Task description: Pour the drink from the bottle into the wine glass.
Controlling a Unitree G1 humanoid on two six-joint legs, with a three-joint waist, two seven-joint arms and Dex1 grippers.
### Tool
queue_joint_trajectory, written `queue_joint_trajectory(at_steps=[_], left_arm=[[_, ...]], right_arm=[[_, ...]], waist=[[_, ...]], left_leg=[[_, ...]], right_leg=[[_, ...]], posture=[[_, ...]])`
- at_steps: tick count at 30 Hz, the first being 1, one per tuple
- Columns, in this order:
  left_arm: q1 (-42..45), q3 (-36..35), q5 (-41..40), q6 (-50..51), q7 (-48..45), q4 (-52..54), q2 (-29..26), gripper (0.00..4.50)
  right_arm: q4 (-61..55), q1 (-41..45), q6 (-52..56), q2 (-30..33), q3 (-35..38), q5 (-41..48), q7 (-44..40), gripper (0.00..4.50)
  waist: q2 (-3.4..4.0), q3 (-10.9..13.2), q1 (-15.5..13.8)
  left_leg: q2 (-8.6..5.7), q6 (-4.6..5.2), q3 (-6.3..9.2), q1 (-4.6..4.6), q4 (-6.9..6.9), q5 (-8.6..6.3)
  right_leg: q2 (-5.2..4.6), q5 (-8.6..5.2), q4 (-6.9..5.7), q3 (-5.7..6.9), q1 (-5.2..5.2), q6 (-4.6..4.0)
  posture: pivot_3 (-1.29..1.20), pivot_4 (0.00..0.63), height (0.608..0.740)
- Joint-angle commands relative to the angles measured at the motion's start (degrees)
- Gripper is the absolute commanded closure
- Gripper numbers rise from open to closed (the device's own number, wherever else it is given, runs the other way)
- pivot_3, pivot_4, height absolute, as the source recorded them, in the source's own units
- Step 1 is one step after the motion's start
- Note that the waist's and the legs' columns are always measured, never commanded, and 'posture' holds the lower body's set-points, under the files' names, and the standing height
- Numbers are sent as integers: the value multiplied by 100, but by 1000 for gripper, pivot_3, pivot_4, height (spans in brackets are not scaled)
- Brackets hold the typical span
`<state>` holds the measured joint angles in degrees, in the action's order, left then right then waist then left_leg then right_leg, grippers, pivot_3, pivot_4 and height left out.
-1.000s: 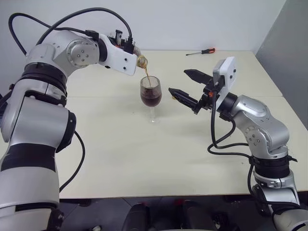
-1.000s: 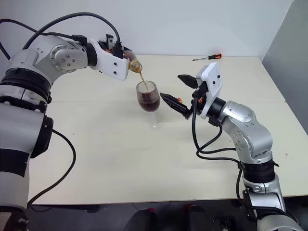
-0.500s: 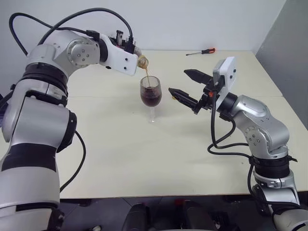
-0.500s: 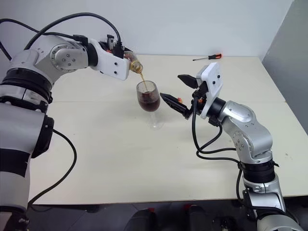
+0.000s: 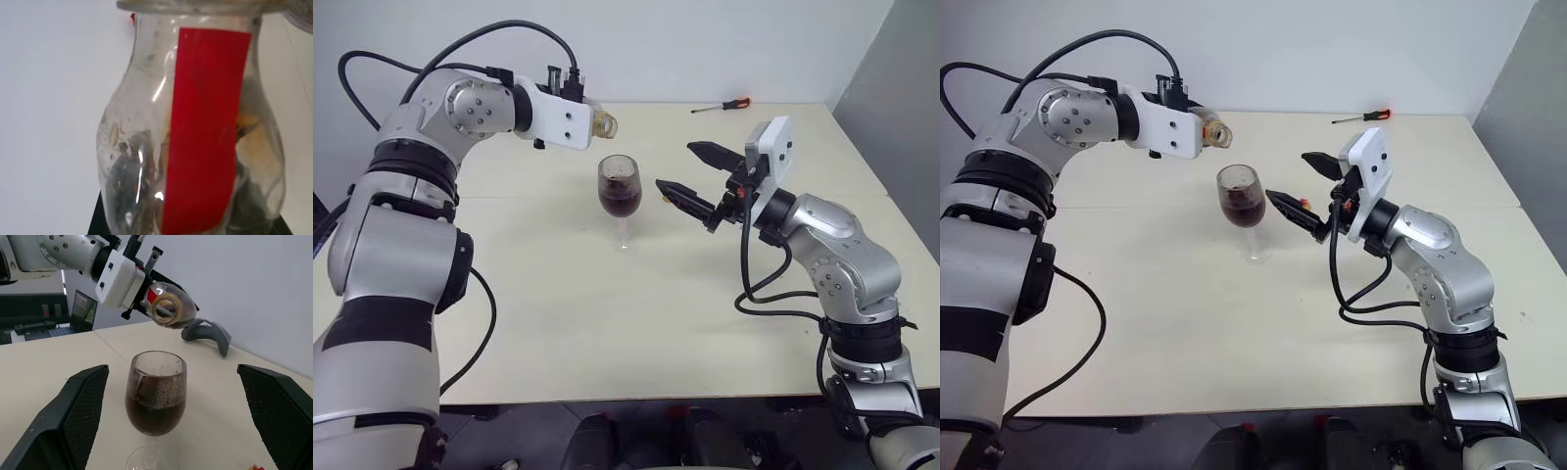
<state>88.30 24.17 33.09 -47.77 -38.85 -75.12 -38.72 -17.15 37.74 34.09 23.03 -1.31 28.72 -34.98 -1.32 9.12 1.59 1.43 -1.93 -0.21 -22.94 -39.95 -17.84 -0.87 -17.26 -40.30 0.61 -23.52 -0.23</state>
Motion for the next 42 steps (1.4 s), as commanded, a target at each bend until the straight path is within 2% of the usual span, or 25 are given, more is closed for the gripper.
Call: queue_joint_trajectory(at_steps=[1, 5, 13, 21, 25, 28, 33, 42], left_arm=[[27, -386, -452, 145, -231, 102, -15, 3386], [-25, -974, -1148, 645, -667, 129, 129, 3386], [-297, -2282, -2609, 2364, -1158, 445, 516, 3386], [-1111, -3171, -3427, 3546, -238, 1478, 513, 3386], [-2026, -3584, -3705, 4206, 549, 2453, 472, 3386], [-2706, -3994, -4098, 4913, 1097, 3307, 608, 3386], [-4110, -4427, -4515, 5494, 1724, 4591, 989, 3386], [-5203, -4712, -4863, 5636, 2375, 5038, 1480, 3386]], right_arm=[[-126, 125, -144, -10, 51, 30, -70, 0], [-99, 158, -149, -25, 42, 25, -82, 0], [-306, 39, 34, 80, 50, 246, -342, 0], [-1064, -379, 509, 332, 343, 1137, -571, 0], [-1487, -754, 682, 484, 322, 1454, -571, 0], [-1666, -926, 723, 419, 309, 1592, -400, 0], [-1975, -1117, 884, 260, 388, 1968, -12, 0], [-2115, -1243, 884, 416, 302, 1983, 233, 0]], waist=[[0, 0, 1], [0, 0, 1], [0, 0, 22], [0, -1, 22], [0, -3, 21], [-1, -2, 23], [-3, -7, 7], [-15, -13, -23]], left_leg=[[0, 0, 0, 0, 0, 0], [0, 0, 1, 0, -1, 0], [1, 0, 2, 1, -3, 0], [3, -1, 7, 0, -6, 0], [3, -1, 7, 4, -9, 0], [6, -1, 8, 3, -10, 0], [5, -2, 10, 1, -15, 1], [-1, 0, 11, 2, -18, 0]], right_leg=[[0, 0, 0, 0, 0, 0], [0, 0, -1, 1, 0, 0], [0, 0, -7, 0, 0, 0], [-5, 0, -13, -2, -1, 0], [-8, 0, -22, -4, 0, 0], [-8, 0, -27, -5, -3, 0], [-12, 0, -31, -3, -1, 1], [-16, -1, -31, -1, 5, 1]], posture=[[0, 150, 740], [0, 150, 740], [0, 150, 740], [0, 150, 740], [0, 150, 740], [0, 150, 740], [0, 150, 740], [0, 150, 740]])
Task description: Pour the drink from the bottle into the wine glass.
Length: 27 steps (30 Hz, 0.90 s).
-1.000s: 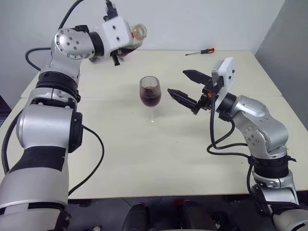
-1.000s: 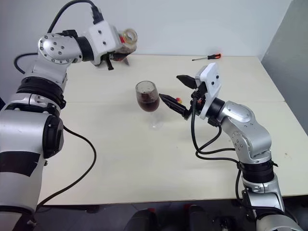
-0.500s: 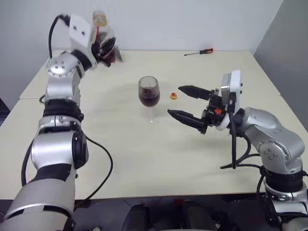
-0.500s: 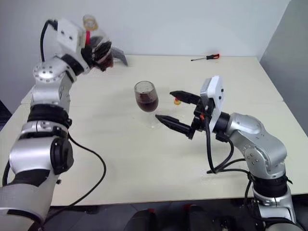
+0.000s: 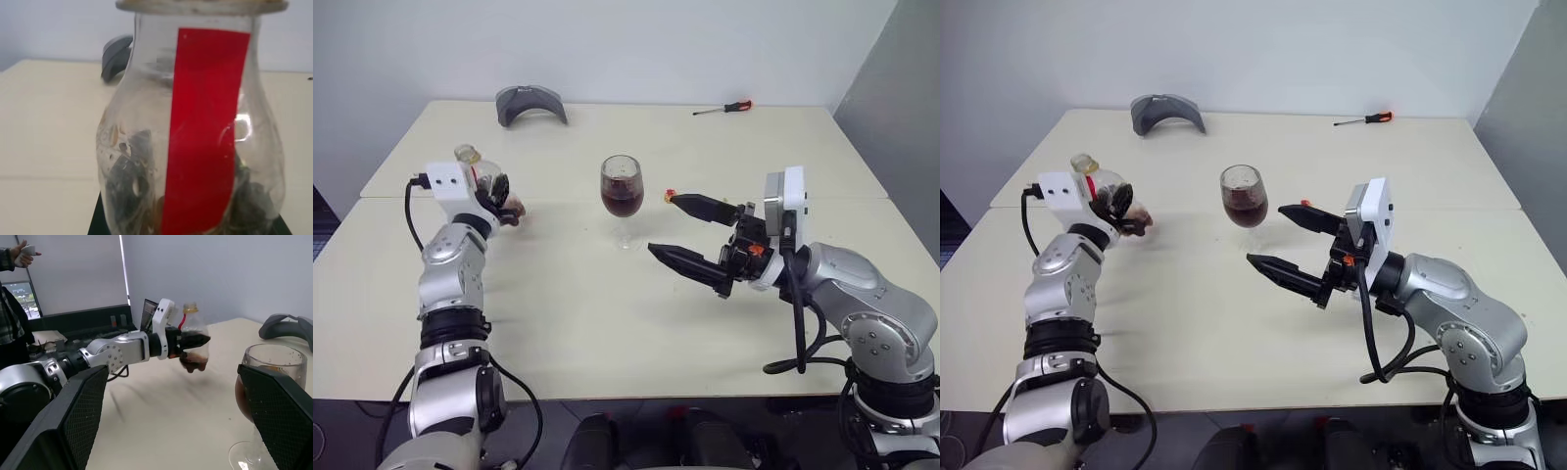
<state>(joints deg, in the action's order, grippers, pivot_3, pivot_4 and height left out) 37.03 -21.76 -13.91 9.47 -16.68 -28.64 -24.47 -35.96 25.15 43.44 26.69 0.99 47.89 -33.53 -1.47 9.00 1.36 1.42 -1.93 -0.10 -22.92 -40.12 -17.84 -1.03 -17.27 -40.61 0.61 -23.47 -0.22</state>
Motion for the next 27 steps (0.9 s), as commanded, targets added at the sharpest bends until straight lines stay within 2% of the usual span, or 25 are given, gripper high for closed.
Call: queue_joint_trajectory(at_steps=[1, 7, 16, 25, 27], left_arm=[[-167, -111, -146, -75, 235, 416, 91, 3386], [-477, 206, 171, -461, 250, 461, 50, 3386], [-399, 407, 420, -966, 263, 217, -73, 3386], [-434, 409, 338, -973, 259, 273, -48, 511], [-420, 391, 309, -947, 261, 280, -56, 21]], right_arm=[[-237, 23, -53, 50, 68, 63, 118, 0], [-185, 130, -70, 36, 32, 7, 267, 0], [-117, 197, -120, 10, -33, -28, 347, 0], [-76, 246, -182, -22, -77, -93, 372, 0], [-66, 255, -197, -35, -85, -121, 364, 0]], waist=[[-1, -1, 0], [-1, -1, 7], [-2, -1, 4], [-2, -1, 4], [-2, -1, 3]], left_leg=[[0, 0, 0, 1, 0, 0], [1, 1, 0, 2, 2, 0], [0, 3, 0, 2, 4, -2], [1, 3, 0, 2, 5, -2], [0, 4, 0, 2, 5, -2]], right_leg=[[0, 0, 0, 0, 0, 0], [0, 0, 0, 1, 0, 0], [0, 0, 3, 1, 1, 0], [1, 0, 5, 2, 2, 0], [1, 0, 6, 1, 3, 0]], posture=[[0, 150, 740], [0, 150, 740], [0, 150, 740], [0, 150, 740], [0, 150, 740]])
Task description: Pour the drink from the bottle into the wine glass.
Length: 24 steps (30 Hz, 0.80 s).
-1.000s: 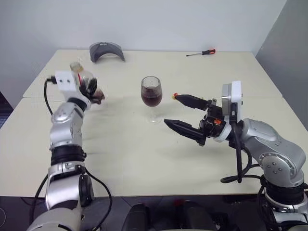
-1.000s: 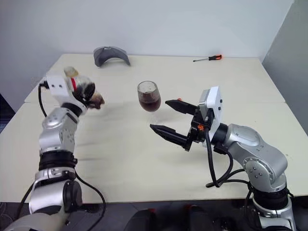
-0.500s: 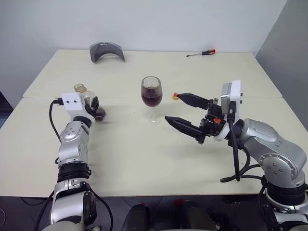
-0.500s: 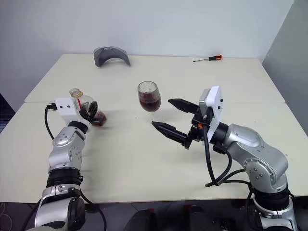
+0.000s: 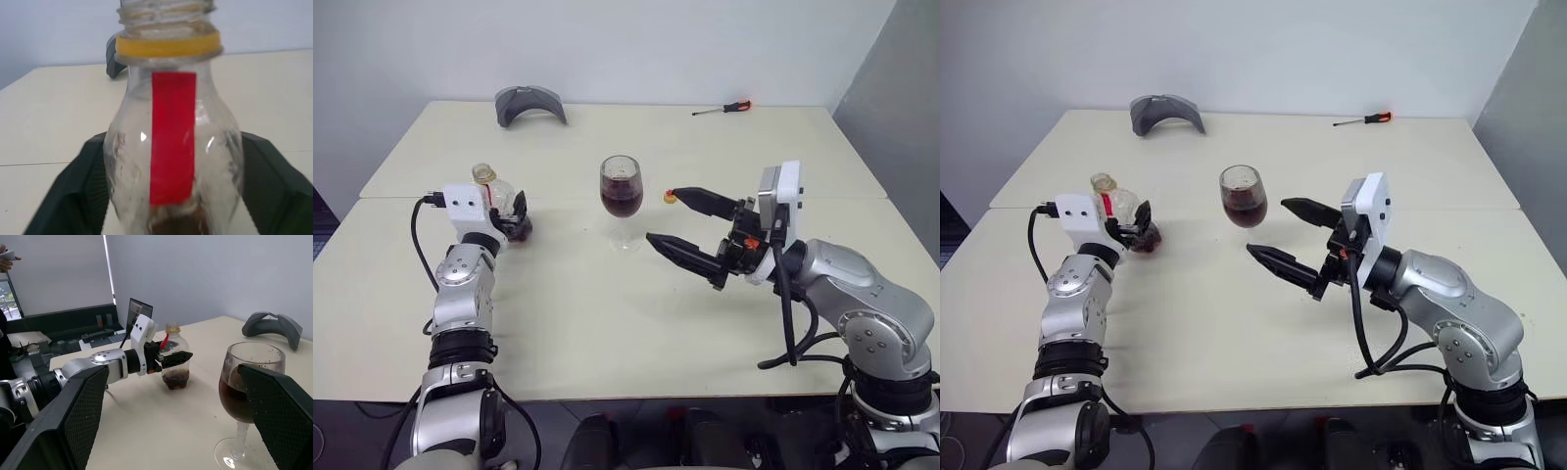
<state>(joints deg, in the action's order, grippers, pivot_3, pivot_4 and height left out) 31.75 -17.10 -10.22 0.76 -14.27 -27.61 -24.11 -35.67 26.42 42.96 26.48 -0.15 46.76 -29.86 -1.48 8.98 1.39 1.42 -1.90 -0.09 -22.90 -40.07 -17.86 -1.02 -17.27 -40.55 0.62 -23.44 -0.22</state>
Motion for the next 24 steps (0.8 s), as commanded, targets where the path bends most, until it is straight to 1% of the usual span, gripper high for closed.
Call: queue_joint_trajectory(at_steps=[1, 7, 14, 19, 24], left_arm=[[111, -77, -65, -72, 18, 179, -98, 21], [-2, -165, -219, 90, 53, 346, -76, 21], [-716, -242, -548, 621, -57, 1298, 9, 21], [-1028, -344, -749, 942, -24, 1722, -39, 21], [-1567, -235, -957, 1453, -137, 2552, 52, 21]], right_arm=[[-93, 130, -153, -21, 25, -21, -6, 0], [-72, 126, -185, -46, 0, -85, -29, 0], [-37, 74, -295, -74, -57, -168, -24, 0], [8, 15, -363, -104, -90, -259, -36, 0], [-92, -306, -377, 25, 5, -249, -123, 0]], waist=[[0, 0, 0], [0, 0, 0], [0, 0, 7], [0, 0, 5], [0, 0, 5]], left_leg=[[0, 0, 0, 0, 0, 0], [0, 0, 0, 0, 0, 0], [2, 0, 2, 2, 4, 0], [2, 2, 2, 2, 5, -1], [2, 8, 3, 4, 7, -5]], right_leg=[[0, 0, 1, 0, 0, 0], [0, 0, 2, 0, 0, 0], [0, 0, 3, 0, 1, 0], [0, 0, 9, 1, 4, 0], [0, 0, 16, 1, 10, 0]], posture=[[0, 150, 740], [0, 150, 740], [0, 150, 740], [0, 150, 740], [0, 150, 740]])
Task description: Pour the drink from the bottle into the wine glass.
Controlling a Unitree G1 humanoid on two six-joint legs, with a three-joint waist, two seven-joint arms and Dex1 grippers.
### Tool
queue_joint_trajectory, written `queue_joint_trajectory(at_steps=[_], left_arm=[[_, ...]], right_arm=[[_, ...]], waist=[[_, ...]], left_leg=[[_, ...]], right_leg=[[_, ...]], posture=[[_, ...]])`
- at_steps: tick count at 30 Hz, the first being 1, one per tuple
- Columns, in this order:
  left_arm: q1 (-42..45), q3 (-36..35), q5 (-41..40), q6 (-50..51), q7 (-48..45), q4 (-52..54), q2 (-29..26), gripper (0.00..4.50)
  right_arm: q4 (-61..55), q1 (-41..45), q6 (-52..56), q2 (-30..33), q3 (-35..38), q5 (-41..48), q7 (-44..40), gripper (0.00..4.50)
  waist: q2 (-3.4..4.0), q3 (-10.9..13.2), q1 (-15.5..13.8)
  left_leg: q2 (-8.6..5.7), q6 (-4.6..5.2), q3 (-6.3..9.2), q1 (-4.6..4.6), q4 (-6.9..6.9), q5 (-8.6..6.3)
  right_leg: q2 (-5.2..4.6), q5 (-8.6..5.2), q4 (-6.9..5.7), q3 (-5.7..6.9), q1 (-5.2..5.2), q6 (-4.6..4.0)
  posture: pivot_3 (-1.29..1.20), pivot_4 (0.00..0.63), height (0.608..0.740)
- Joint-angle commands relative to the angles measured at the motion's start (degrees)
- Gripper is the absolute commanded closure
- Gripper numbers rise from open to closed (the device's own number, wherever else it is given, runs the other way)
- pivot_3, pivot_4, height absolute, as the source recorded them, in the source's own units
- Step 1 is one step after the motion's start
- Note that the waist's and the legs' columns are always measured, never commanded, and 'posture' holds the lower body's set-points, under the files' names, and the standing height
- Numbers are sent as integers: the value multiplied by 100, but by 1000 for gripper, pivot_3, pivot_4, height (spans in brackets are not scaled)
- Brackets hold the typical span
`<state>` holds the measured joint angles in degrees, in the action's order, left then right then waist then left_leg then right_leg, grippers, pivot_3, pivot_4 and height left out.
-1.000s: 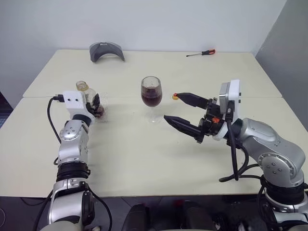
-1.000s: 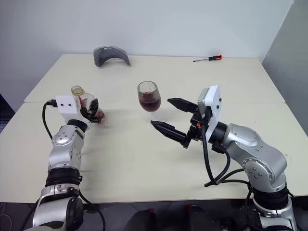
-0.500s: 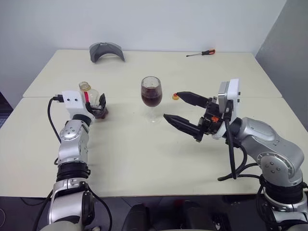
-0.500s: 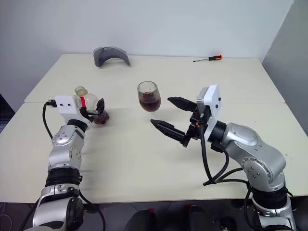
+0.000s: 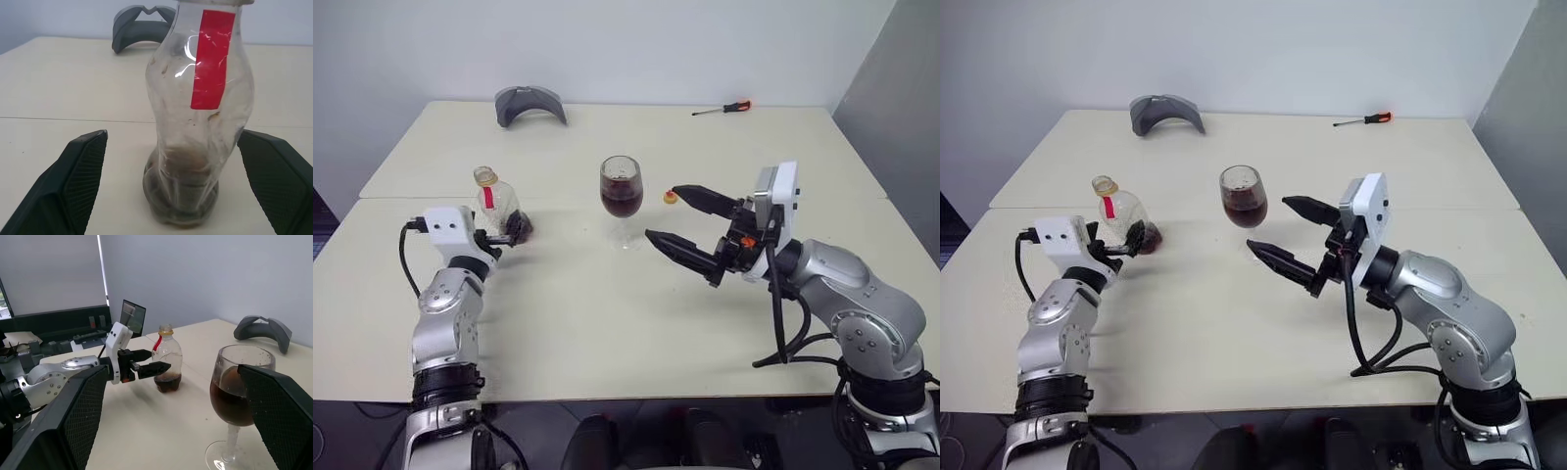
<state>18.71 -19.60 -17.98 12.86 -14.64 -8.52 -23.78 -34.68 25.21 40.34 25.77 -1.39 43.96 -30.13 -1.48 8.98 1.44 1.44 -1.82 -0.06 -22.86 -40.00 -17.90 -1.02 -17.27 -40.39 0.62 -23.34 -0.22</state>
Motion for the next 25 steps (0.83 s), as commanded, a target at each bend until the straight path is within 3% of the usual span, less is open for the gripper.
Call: queue_joint_trajectory(at_steps=[1, 7, 11, 18, 25], left_arm=[[-395, 47, -227, 358, -116, 830, 55, 21], [-1464, 328, -572, 1240, -51, 2453, 372, 21], [-2039, 658, -660, 1727, 183, 3398, 652, 21], [-2162, 1303, -77, 1963, 1028, 4060, 1149, 21], [-2461, 1728, 692, 1924, 1657, 4367, 1469, 21]], right_arm=[[-225, -291, -115, 150, 166, 40, -125, 0], [-506, -1220, -200, 610, 614, -82, -107, 0], [-361, -1858, -457, 645, 758, -1259, 778, 0], [-452, -2407, -402, -159, 612, -2517, 2341, 0], [-541, -2785, -287, -955, 482, -2736, 2761, 0]], waist=[[0, 0, -1], [0, 0, -12], [1, -2, -34], [4, -4, -88], [9, -7, -97]], left_leg=[[0, 5, 0, 2, 1, -3], [1, 13, 3, 3, 4, -7], [0, 13, 3, 7, 6, -8], [1, 11, -2, 10, 10, -6], [2, 12, -3, 12, 16, -7]], right_leg=[[0, 0, 4, 0, 4, 0], [0, 0, 18, 0, 13, 0], [0, 0, 22, -1, 21, 0], [8, -1, 25, -9, 21, 1], [11, -1, 28, -13, 20, 1]], posture=[[0, 150, 740], [0, 150, 740], [0, 150, 740], [0, 150, 740], [0, 150, 740]])
